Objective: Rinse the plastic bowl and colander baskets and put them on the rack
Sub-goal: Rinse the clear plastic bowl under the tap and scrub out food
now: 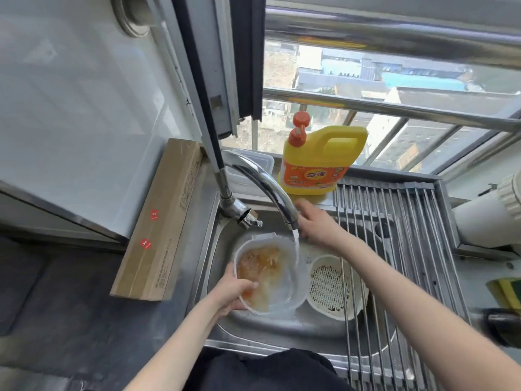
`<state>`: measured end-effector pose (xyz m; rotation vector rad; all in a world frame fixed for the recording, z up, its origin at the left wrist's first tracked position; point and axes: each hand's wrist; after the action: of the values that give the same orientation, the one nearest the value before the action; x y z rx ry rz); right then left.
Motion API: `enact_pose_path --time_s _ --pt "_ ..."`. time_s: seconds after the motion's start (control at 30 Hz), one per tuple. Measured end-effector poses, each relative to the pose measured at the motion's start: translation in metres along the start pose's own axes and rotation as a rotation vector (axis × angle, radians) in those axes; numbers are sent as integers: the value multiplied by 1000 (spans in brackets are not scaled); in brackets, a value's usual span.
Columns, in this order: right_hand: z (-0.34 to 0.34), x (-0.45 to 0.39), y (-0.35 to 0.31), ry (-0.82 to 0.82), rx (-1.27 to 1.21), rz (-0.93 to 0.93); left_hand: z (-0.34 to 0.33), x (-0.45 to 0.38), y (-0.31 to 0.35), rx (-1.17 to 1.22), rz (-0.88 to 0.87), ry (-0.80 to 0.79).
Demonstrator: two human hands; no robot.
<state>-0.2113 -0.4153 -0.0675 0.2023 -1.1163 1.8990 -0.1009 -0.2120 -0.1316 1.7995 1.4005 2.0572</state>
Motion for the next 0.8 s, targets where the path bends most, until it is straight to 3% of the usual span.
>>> enact_pose_path --time_s 0.1,0.17,0.33,0.47,0.67,0.8 --pt "-1 -30 -26 -267 234 340 0 0 -3 7 -10 -10" --pt "-11 -47 -33 -393 377 472 -1 -1 -4 16 -2 -17" --pt "-35 -60 -41 -254 494 648 -10 -4 -4 -6 -16 2" --pt "-37 -59 -41 -223 490 675 -15 -7 2 10 -6 -9" --pt "-30 -61 -41 -351 377 587 -13 -10 5 -7 -10 -13" --pt "-21 -63 -43 -340 407 558 -9 -9 5 2 -2 -9"
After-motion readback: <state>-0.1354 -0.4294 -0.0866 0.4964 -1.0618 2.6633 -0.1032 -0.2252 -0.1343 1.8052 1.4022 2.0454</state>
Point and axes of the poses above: each hand's wrist, its own x-axis away from the middle knuckle, its own z-axis out of the back of the hand, y = z × x, and after that the axes turned 10 degrees about -z, right-handed
